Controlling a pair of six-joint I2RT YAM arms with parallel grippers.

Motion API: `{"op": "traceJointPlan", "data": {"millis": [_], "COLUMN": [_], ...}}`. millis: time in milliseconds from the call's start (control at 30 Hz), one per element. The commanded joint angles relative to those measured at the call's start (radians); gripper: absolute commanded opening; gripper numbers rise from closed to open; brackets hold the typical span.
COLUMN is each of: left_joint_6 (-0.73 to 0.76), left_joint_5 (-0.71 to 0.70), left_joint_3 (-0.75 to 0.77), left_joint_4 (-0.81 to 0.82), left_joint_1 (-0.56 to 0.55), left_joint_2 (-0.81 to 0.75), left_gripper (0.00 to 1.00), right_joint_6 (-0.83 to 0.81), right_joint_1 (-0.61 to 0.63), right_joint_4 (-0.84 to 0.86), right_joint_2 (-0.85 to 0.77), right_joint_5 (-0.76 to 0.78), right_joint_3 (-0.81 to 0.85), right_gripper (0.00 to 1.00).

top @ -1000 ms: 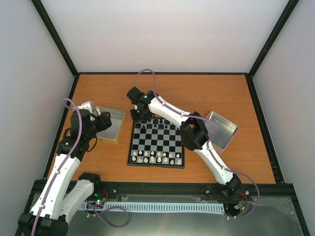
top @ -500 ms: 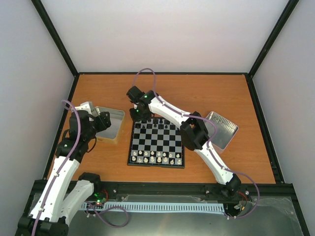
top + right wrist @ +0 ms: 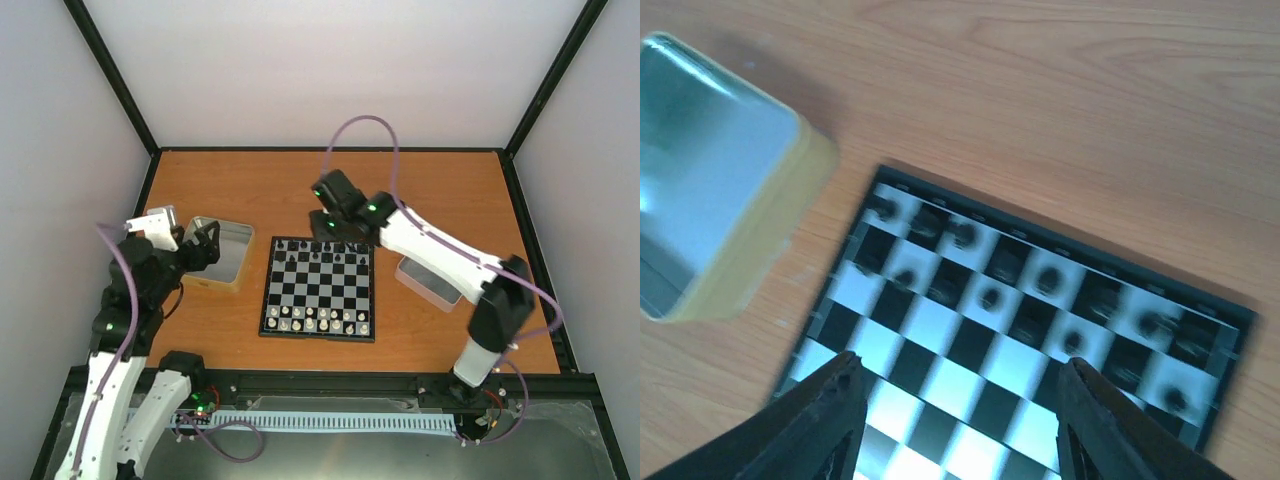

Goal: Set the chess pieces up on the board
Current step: Reset both arms

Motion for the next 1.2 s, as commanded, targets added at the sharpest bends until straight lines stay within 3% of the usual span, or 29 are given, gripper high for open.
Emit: {"op": "traceJointPlan", "data": {"millis": [0, 267, 500, 767, 1167], "left_joint_6": [0.058, 0.075, 0.105, 0.148, 0.148], "left_joint_5": [0.051, 0.056, -0.030, -0.105, -0.129], "left_joint_3": [0.069, 0.123, 0.184, 0.308, 0.341], "left_joint_4": [-0.058, -0.144, -0.192, -0.229, -0.247], "left_joint_1": [0.001, 0.001, 0.001, 0.001, 0.001], "left_joint_2": [-0.078, -0.188, -0.304, -0.321, -0.320], "left_gripper": [0.96, 1.00, 1.00, 1.00, 1.00], "right_joint_6": [0.026, 0.071, 0.010, -0.146, -0.219], "right_joint_1": [-0.013, -0.013, -0.013, -0.013, -0.013], "right_joint_4": [0.059, -0.033, -0.084, -0.093, -0.072], "right_joint_2": [-0.233, -0.833, -1.285, -1.418, -1.452], "right_joint_5": [0.264, 0.556, 0.655, 0.697, 0.708], "right_joint_3": [-0.250, -0.608, -0.686, -0.592, -0.567], "right_gripper": [0.55, 0.71, 0.85, 1.00, 1.00]}}
